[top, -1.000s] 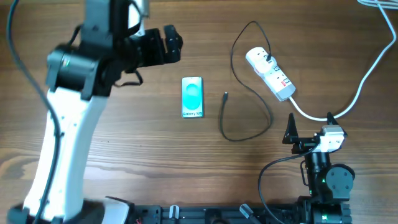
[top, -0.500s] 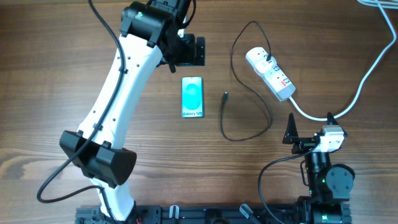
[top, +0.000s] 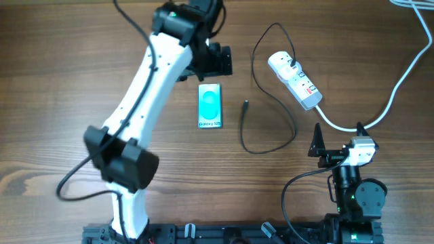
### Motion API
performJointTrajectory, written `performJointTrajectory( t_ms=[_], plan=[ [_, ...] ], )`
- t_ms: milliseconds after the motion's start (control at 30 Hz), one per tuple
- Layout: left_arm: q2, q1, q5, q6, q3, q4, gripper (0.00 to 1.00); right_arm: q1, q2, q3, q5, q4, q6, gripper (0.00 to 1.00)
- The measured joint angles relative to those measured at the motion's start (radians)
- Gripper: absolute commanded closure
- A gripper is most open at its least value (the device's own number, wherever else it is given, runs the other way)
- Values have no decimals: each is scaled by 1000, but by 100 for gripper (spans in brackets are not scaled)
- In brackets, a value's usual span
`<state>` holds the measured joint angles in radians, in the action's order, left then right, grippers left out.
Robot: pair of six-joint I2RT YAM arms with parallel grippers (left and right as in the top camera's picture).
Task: Plug charger to phone and switch on socket
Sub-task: 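Raise the left arm and move the left gripper over the phone, then lower the open left gripper onto the phone's top edge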
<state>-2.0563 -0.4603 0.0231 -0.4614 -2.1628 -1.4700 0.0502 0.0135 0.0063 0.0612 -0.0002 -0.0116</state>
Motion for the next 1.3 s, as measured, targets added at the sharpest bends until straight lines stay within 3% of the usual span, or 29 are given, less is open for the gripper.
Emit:
performJointTrajectory(
  t_ms=[567, 1300],
  plan=[
    [-203, -61, -93, -31, 0, -19, 0, 0, 0, 0, 0, 0, 0, 0],
    [-211, -4, -25, -14, 127, 132, 0, 0, 0, 0, 0, 0, 0, 0]
  ],
)
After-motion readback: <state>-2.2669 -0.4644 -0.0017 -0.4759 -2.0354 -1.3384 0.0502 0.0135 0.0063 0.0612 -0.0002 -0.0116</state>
